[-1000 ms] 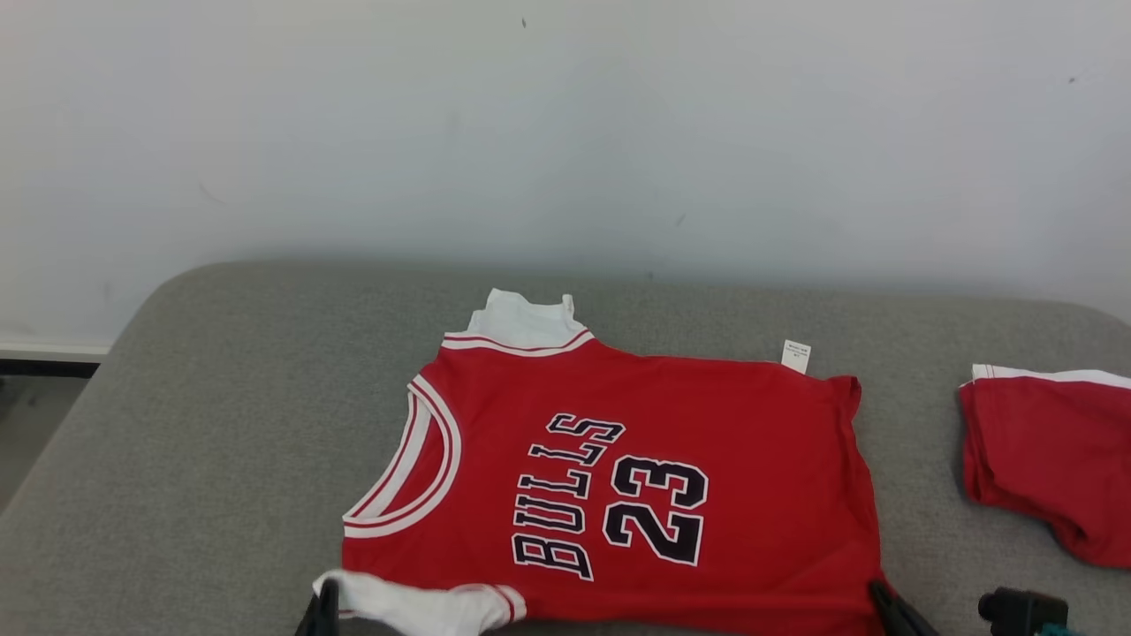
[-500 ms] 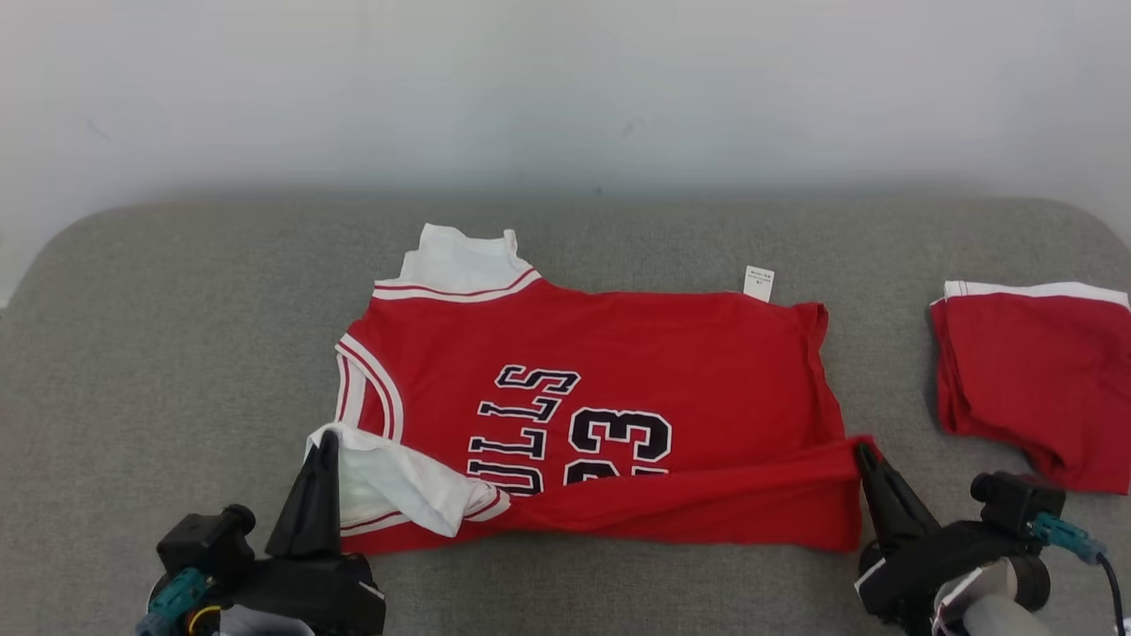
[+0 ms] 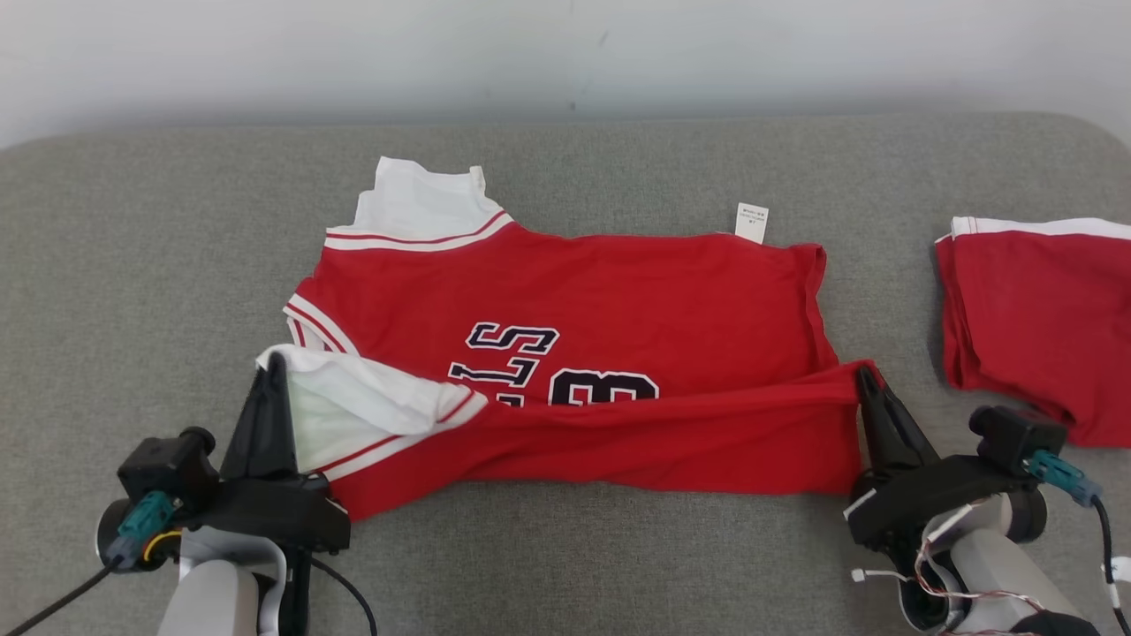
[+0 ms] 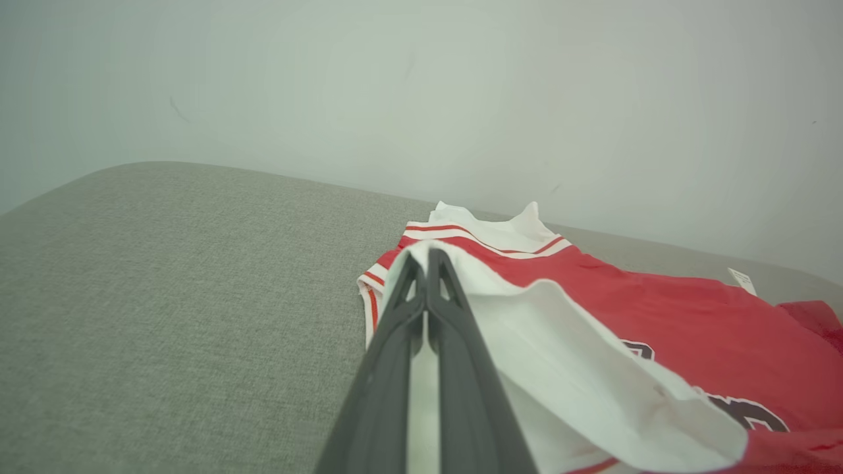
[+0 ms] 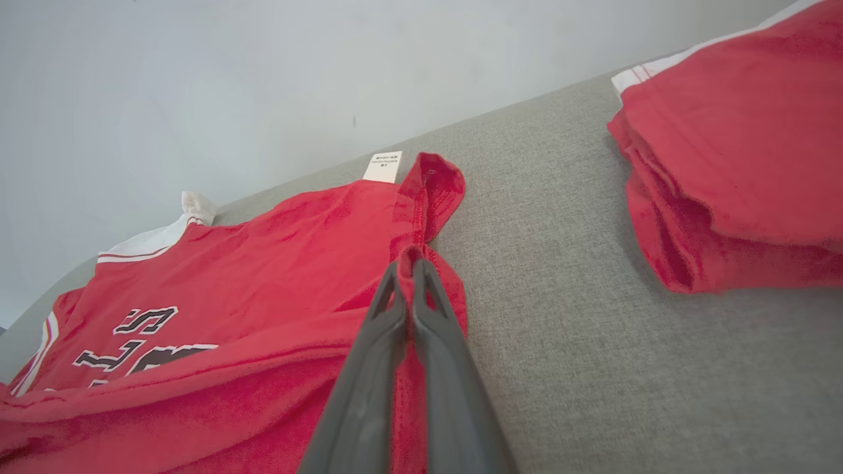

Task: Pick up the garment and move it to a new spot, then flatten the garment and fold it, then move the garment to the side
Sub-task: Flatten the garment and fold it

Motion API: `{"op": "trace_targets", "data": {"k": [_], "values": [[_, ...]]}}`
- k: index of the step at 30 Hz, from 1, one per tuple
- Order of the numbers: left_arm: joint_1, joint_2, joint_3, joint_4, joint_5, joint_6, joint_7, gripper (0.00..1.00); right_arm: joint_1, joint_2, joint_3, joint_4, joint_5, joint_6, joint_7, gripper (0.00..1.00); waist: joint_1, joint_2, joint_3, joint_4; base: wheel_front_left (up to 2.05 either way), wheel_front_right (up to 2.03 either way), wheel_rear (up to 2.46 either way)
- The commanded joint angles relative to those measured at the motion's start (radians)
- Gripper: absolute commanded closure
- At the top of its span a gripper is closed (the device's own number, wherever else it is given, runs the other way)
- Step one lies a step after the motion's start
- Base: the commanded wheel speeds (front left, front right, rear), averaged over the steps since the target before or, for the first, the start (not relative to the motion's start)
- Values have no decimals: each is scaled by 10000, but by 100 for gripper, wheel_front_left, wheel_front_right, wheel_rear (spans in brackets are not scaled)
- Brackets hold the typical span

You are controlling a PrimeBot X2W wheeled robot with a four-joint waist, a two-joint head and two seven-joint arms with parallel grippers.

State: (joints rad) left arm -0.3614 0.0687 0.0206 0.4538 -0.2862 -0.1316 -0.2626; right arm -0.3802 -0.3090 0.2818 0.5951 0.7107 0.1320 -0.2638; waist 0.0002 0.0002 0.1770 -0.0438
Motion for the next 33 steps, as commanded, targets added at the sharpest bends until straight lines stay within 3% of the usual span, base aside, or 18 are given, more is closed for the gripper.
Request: {"op": "trace_targets", "data": {"k": [1,18,19,20,21,27,33], "values": [[-188,-26,120,111,137,21,-28,100,-167,105,10,12,-93,-26,1,100,-2,-2,122,-31,0,0,0],[-1124,-104,661,808,1446,21,-30,100,-915,418,152,515,-668,-26,2,100,-2,-2,774,-170,0,0,0],[-1213,-102,761,788,1530,47,-30,61,-968,413,120,513,-711,-26,0,2,-2,-2,788,-179,0,0,0],[-1242,-103,855,758,1558,93,-30,23,-1028,404,24,407,-792,-26,0,0,-2,-2,800,-185,0,0,0],[-1218,-122,951,657,1591,162,-30,0,-1024,395,-88,360,-866,-26,0,0,-2,-2,806,-179,0,0,0],[-589,-186,1184,-377,1741,436,-30,0,-329,485,-1119,-626,-1567,-26,2,0,-2,-2,601,-82,0,0,0],[721,-179,601,-1291,1081,642,-30,0,961,751,-1437,-1303,-2038,-26,2,0,-2,-2,140,-4,0,0,0]]}}
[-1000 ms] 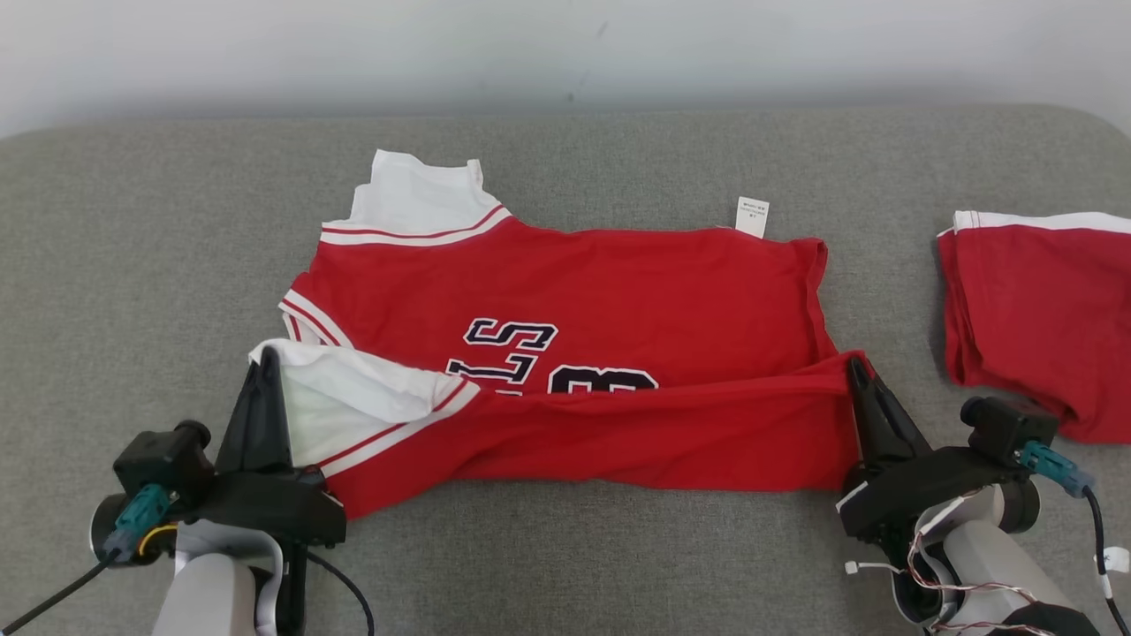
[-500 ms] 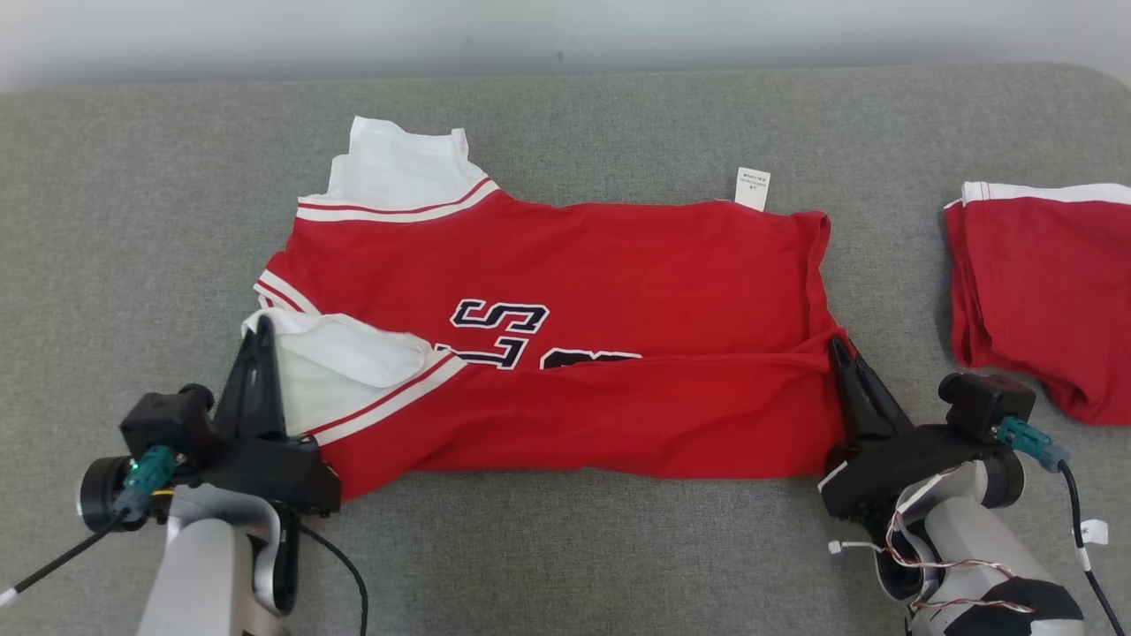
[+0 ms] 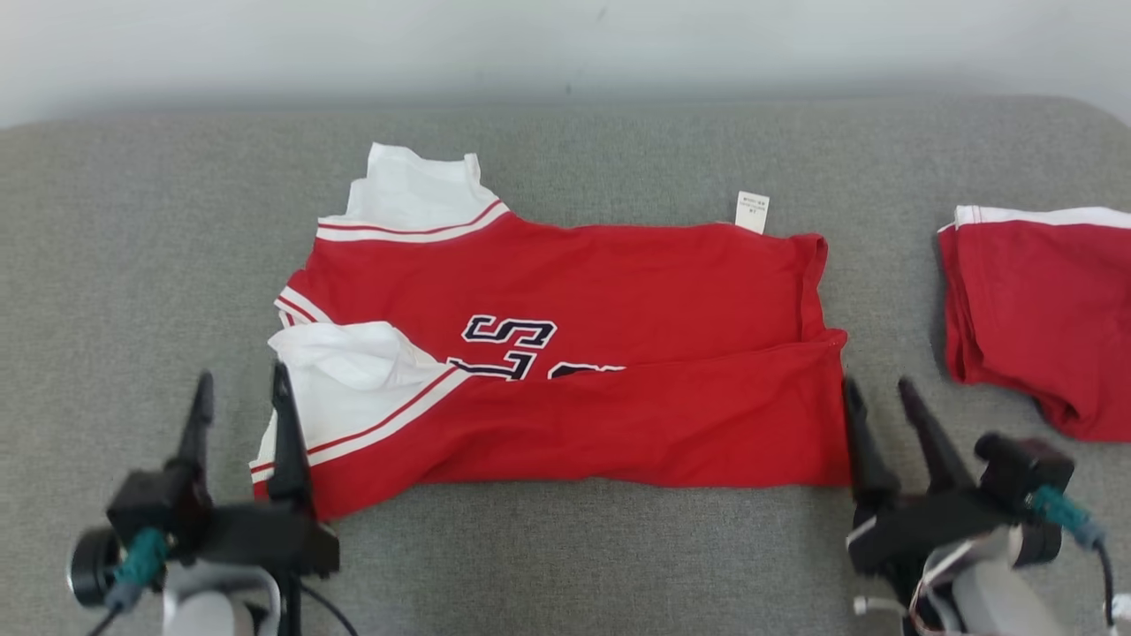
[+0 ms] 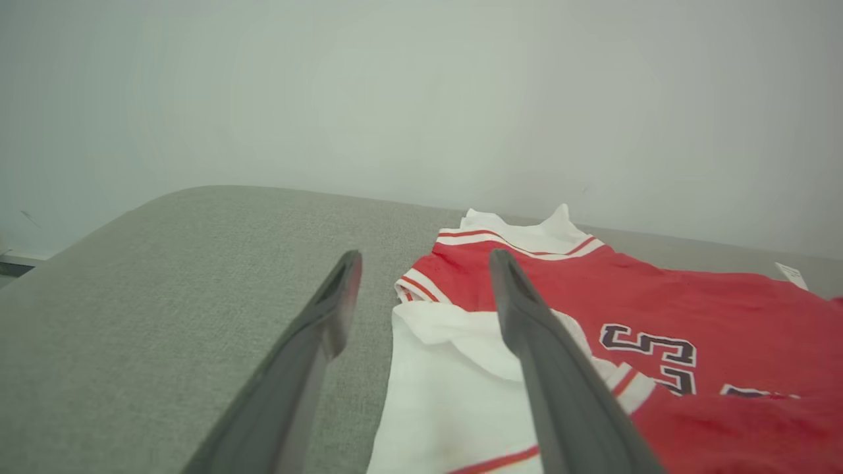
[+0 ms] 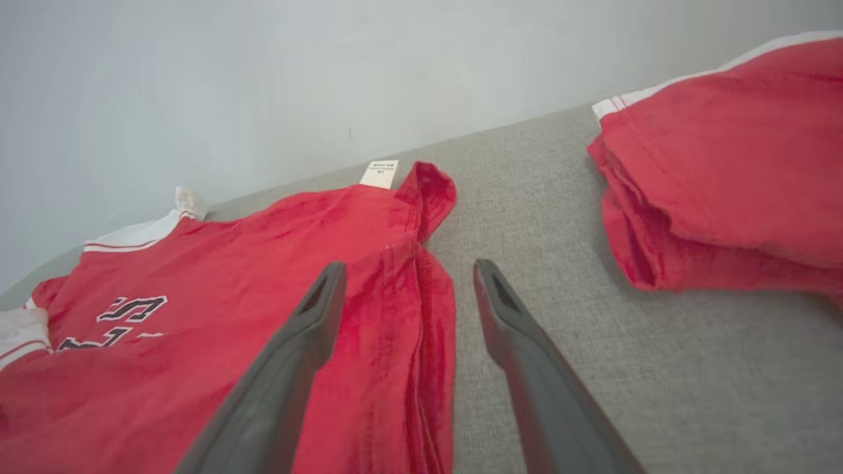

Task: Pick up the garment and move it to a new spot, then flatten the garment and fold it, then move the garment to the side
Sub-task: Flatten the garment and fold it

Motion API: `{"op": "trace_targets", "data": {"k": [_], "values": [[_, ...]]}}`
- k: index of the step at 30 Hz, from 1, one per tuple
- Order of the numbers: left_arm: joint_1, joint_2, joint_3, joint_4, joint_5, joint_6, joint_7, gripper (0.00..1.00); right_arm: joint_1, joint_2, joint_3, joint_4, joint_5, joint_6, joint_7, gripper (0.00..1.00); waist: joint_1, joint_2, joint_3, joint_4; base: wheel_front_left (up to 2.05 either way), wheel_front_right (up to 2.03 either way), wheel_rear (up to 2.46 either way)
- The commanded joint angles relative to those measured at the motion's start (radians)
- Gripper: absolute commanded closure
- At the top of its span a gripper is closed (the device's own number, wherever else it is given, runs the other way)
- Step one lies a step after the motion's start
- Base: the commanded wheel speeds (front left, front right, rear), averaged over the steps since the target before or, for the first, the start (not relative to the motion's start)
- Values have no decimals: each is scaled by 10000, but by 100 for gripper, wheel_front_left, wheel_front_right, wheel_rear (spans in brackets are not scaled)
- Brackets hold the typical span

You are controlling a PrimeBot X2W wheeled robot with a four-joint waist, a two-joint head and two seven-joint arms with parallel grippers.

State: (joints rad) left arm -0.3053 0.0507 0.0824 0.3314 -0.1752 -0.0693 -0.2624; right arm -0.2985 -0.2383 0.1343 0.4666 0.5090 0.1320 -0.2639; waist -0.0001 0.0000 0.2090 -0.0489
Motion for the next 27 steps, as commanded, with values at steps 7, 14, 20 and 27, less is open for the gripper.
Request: {"op": "trace_targets", "data": {"k": [7,14,20,27], "values": [[1235,-1,-499,-325,-585,362,-31,0,1001,116,144,270,33,-26,4,0,1,0,-528,140,0,0,0],[1627,-1,-802,-371,-718,500,-31,0,1057,221,201,883,21,-26,4,0,1,0,-515,318,0,0,0],[1566,-3,-883,-208,-712,469,-31,0,759,396,56,1883,155,-26,5,0,1,0,-492,465,0,0,0],[1540,-2,-843,-61,-833,523,-32,0,512,293,1017,2529,968,-26,44,100,1,0,-492,602,0,0,0]]}}
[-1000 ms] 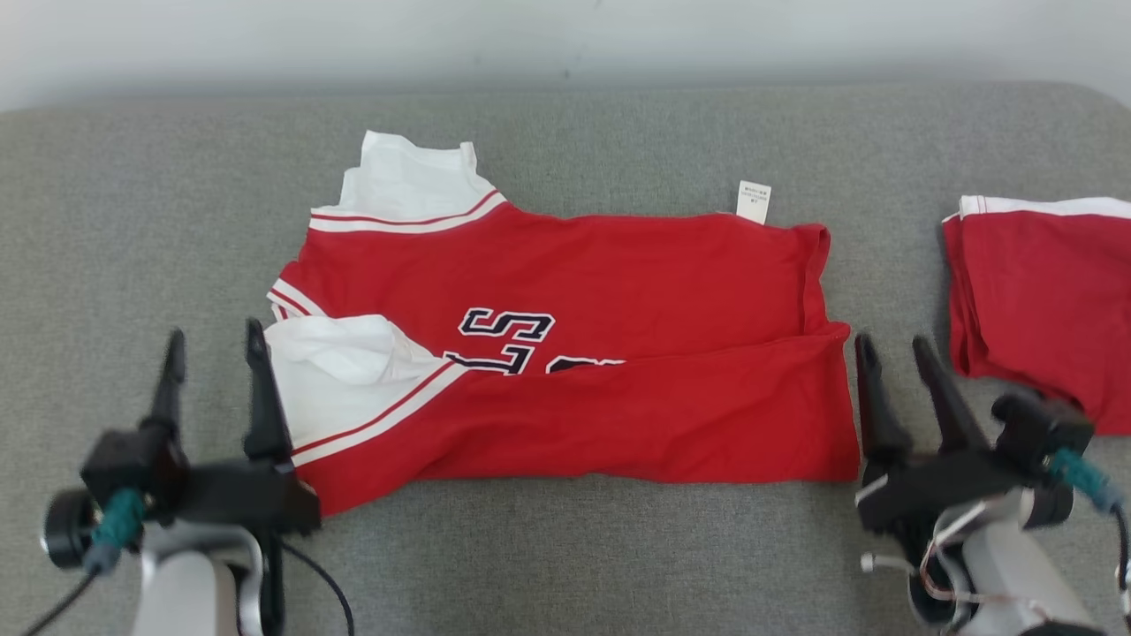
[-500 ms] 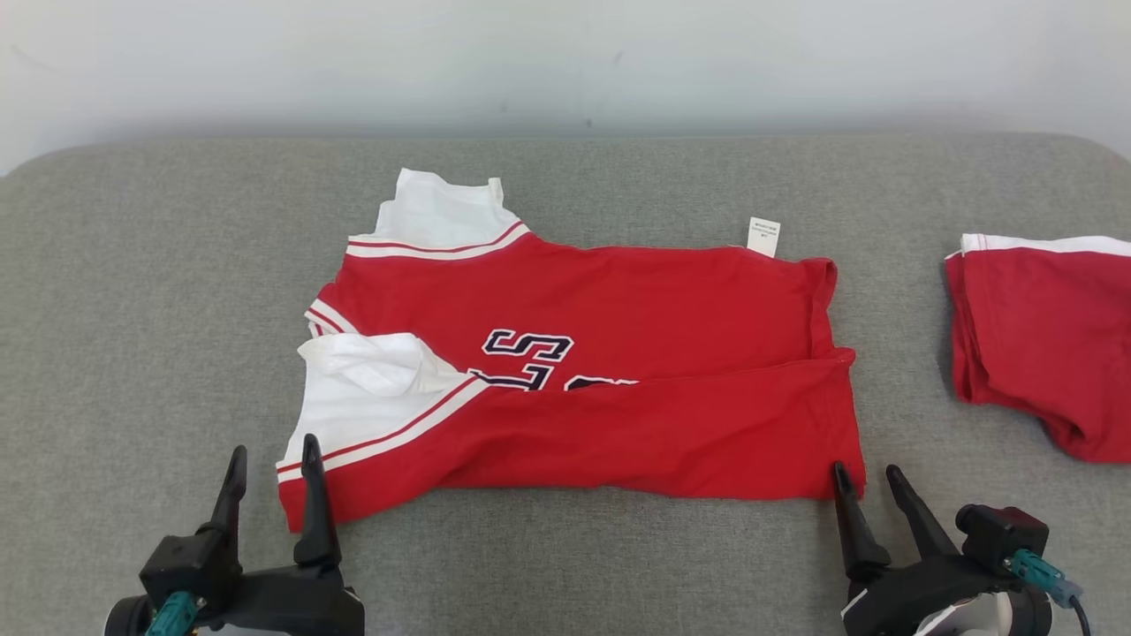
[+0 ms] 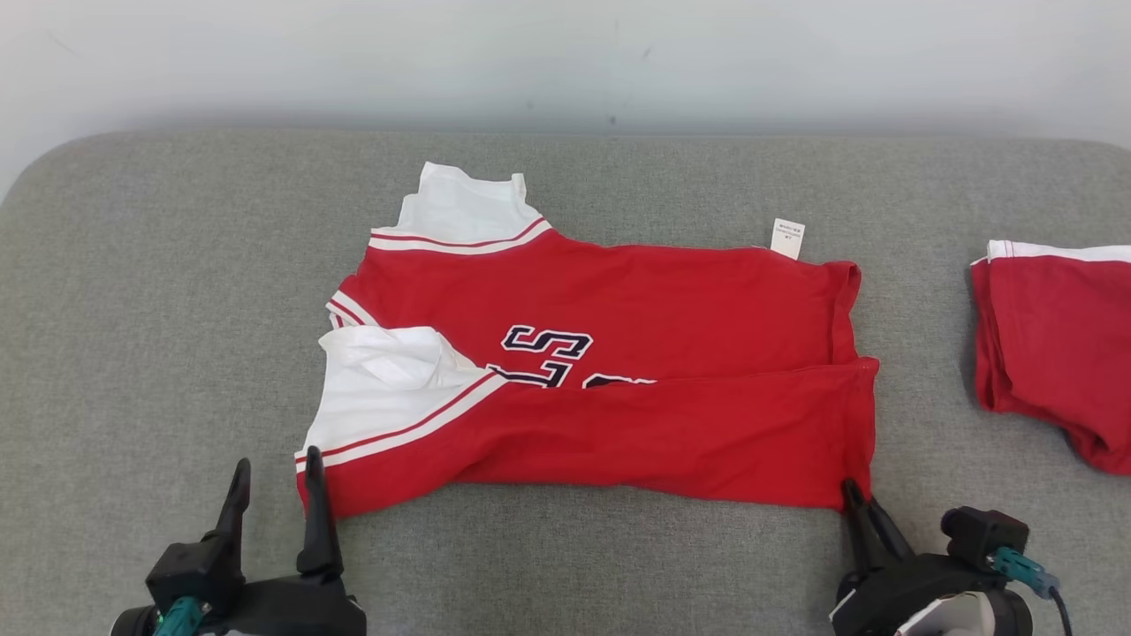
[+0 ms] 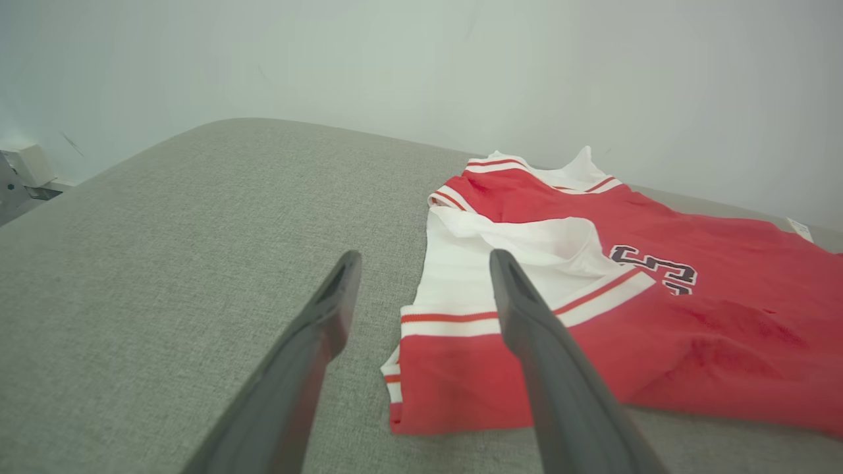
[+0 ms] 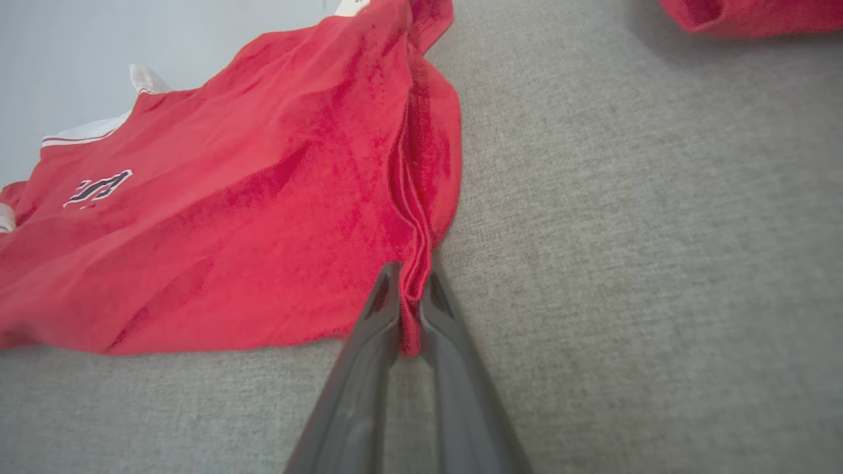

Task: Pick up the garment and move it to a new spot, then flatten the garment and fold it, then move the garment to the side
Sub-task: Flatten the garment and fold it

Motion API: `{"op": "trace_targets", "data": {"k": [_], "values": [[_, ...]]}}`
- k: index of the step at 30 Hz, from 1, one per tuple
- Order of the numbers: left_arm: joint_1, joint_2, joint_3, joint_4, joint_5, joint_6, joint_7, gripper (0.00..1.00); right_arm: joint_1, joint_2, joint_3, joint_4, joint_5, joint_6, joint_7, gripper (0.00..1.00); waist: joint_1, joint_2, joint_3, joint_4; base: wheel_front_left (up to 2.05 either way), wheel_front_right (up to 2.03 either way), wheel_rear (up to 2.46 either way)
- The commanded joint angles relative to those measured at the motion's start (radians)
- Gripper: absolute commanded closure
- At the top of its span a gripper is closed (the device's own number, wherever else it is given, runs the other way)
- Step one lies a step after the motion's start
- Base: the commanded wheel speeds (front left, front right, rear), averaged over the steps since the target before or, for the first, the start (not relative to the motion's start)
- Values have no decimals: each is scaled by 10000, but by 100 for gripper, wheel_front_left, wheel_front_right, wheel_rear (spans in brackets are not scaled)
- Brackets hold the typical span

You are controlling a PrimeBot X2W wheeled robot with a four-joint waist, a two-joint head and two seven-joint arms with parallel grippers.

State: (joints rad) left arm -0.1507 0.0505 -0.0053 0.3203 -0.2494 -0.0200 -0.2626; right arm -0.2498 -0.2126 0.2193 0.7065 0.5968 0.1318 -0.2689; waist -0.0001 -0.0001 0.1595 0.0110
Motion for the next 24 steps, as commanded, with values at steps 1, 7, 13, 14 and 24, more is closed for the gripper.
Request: {"op": "trace_targets", "data": {"k": [1,7,13,14,24], "values": [[-2,0,68,80,-134,42,-28,0,-11,-52,232,73,150,-23,93,100,1,1,5,7,0,0,0],[17,-1,447,521,-991,-196,-28,0,-69,-377,316,-728,506,-23,55,100,1,1,31,-47,0,0,0],[-46,-2,388,1148,-2098,-781,-28,0,4,-522,409,-1183,494,-23,54,100,1,1,44,-113,0,0,0],[-37,1,372,1235,-2254,-848,-30,0,9,-546,430,-1213,454,-24,55,100,1,1,50,-119,0,0,0],[-20,4,79,1772,-3187,-1103,-30,0,-44,-597,569,-1295,364,-24,55,100,1,1,199,-199,0,0,0]]}}
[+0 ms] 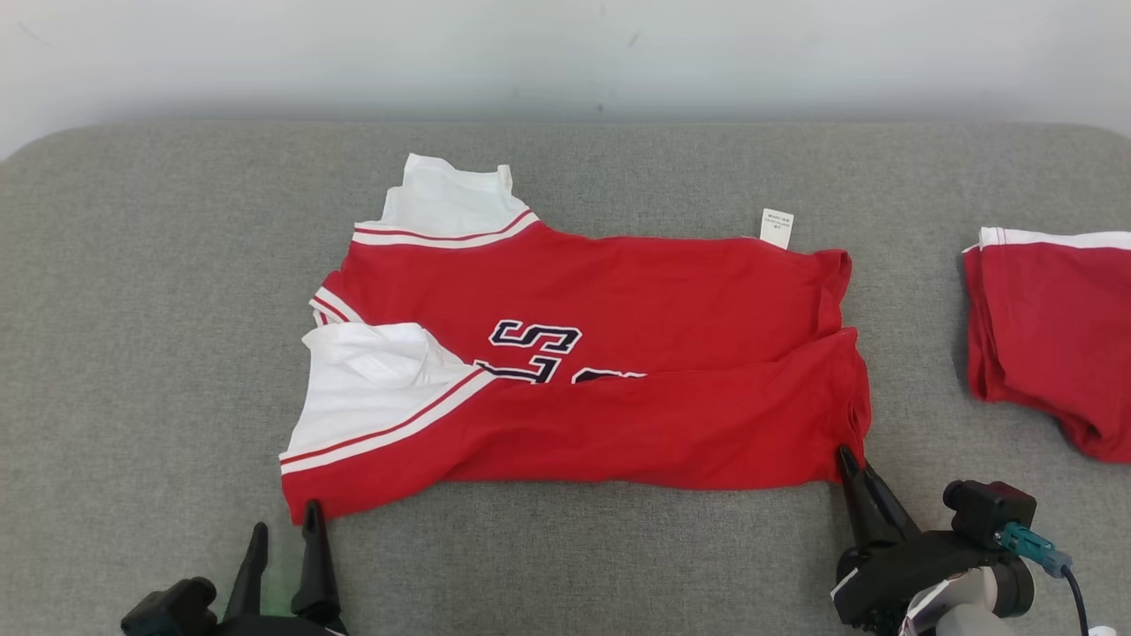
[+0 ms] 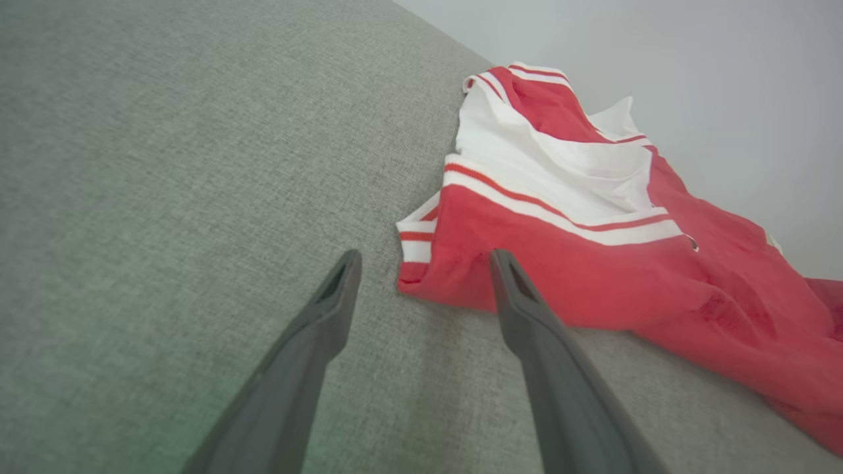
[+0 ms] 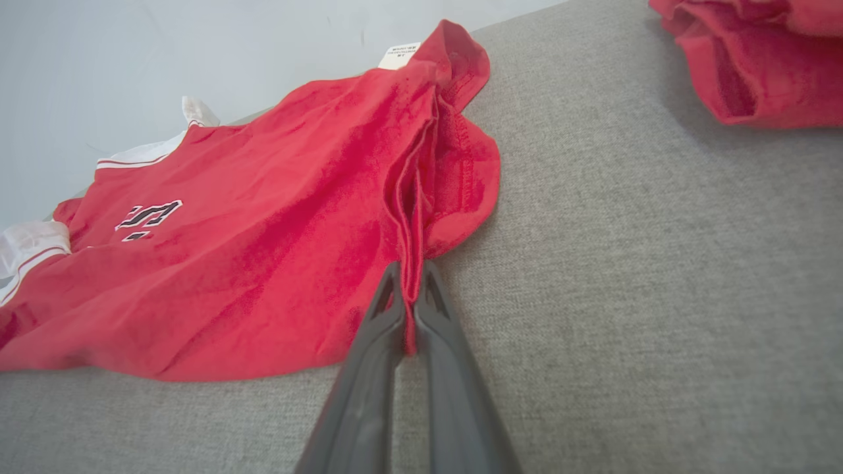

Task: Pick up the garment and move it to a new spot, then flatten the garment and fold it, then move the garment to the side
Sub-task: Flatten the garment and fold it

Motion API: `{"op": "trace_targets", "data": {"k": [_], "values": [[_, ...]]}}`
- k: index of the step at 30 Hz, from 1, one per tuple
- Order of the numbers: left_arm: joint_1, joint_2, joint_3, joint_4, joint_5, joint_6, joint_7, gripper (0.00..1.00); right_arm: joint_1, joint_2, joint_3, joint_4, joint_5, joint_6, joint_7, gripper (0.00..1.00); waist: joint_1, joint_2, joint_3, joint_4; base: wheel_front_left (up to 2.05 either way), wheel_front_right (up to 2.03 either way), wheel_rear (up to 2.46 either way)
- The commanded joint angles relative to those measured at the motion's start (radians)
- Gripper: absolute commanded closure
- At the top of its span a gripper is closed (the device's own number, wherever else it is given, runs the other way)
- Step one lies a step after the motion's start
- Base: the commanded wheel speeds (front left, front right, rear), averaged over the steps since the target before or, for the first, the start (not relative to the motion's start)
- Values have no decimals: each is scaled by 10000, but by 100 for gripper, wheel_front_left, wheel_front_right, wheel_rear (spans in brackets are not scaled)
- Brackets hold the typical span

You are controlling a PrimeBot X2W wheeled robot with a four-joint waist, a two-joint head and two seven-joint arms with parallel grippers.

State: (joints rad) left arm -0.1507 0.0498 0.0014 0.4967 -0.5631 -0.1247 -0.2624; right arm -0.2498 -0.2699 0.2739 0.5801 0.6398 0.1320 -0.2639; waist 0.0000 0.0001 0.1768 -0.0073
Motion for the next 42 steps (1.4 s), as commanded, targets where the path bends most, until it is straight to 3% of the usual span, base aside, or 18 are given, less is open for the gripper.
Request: {"op": "trace_targets", "data": {"k": [1,14,15,16,19,29,42], "values": [[-64,11,53,42,-69,-62,-30,0,-82,-34,41,-37,-64,-26,5,100,0,-1,51,-33,0,0,0],[-456,8,-189,148,-677,-61,-30,2,-356,-120,190,-76,-137,-26,4,100,0,-1,414,-215,0,0,0],[-456,8,-293,183,-720,-61,-30,58,-364,-117,192,-62,-141,-26,4,100,0,-1,423,-216,0,0,0],[-468,5,-363,199,-789,-61,-30,100,-385,-110,194,-50,-148,-26,4,100,0,-1,432,-216,0,0,0],[-525,13,-484,236,-897,-60,-30,100,-458,-72,215,-39,-152,-26,4,100,0,-1,452,-225,0,0,0],[-645,29,541,-401,-741,-46,-32,100,-332,65,-231,-226,-11,-26,4,100,0,-1,215,-217,0,0,0],[-39,29,273,-958,-113,-47,-32,100,330,48,-664,-759,435,-26,1,100,0,-1,-1700,-319,0,0,0]]}}
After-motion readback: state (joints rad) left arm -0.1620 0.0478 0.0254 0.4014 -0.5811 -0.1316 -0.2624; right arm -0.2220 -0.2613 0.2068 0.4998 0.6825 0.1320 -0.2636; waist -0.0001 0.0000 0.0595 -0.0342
